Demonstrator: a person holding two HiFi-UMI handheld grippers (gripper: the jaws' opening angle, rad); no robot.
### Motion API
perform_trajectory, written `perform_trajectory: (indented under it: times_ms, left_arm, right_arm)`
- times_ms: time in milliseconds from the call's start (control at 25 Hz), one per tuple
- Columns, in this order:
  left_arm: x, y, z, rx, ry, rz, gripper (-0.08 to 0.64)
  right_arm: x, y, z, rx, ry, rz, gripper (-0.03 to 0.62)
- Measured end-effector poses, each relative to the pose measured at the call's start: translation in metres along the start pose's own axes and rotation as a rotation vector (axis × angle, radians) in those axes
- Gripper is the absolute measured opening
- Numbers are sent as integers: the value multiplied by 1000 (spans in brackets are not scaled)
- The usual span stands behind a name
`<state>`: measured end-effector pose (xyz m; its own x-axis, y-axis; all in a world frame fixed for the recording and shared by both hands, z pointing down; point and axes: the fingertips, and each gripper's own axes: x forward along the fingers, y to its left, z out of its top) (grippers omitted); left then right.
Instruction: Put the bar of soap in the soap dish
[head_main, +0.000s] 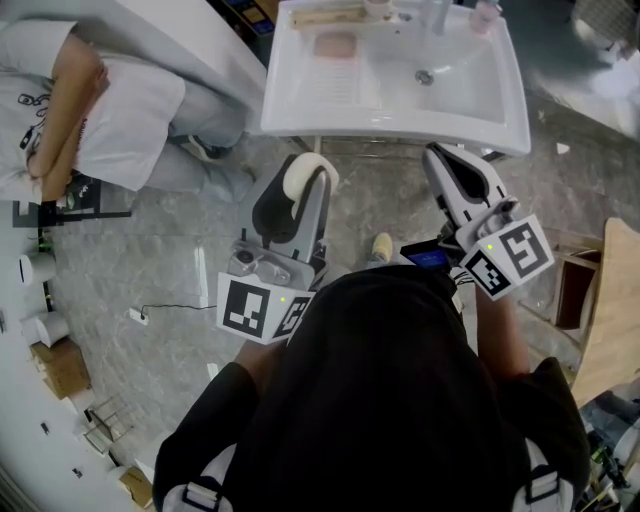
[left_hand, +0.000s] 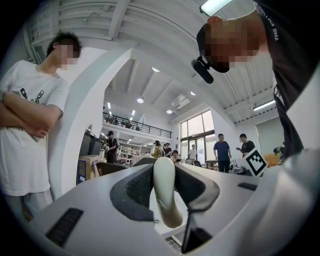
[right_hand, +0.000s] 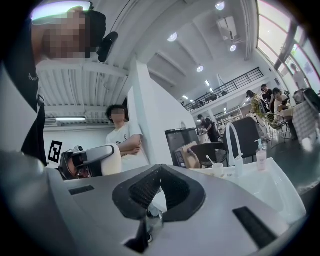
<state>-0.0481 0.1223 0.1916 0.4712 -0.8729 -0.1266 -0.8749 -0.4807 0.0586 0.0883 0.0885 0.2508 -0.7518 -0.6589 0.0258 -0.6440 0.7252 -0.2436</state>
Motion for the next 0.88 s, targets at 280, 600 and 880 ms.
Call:
perform_trajectory:
  times_ms: [280, 600, 880]
  left_arm:
    - [17, -6, -5, 4, 4, -17, 121]
    - [33, -15, -6, 18, 4, -23, 121]
    - [30, -18, -3, 25, 4, -26, 121]
  right_arm:
    - [-3, -18, -3, 16, -6, -12, 21]
    - [-7, -35, -2, 27, -19, -11, 21]
    - [-11, -31, 0, 23, -23, -10, 21]
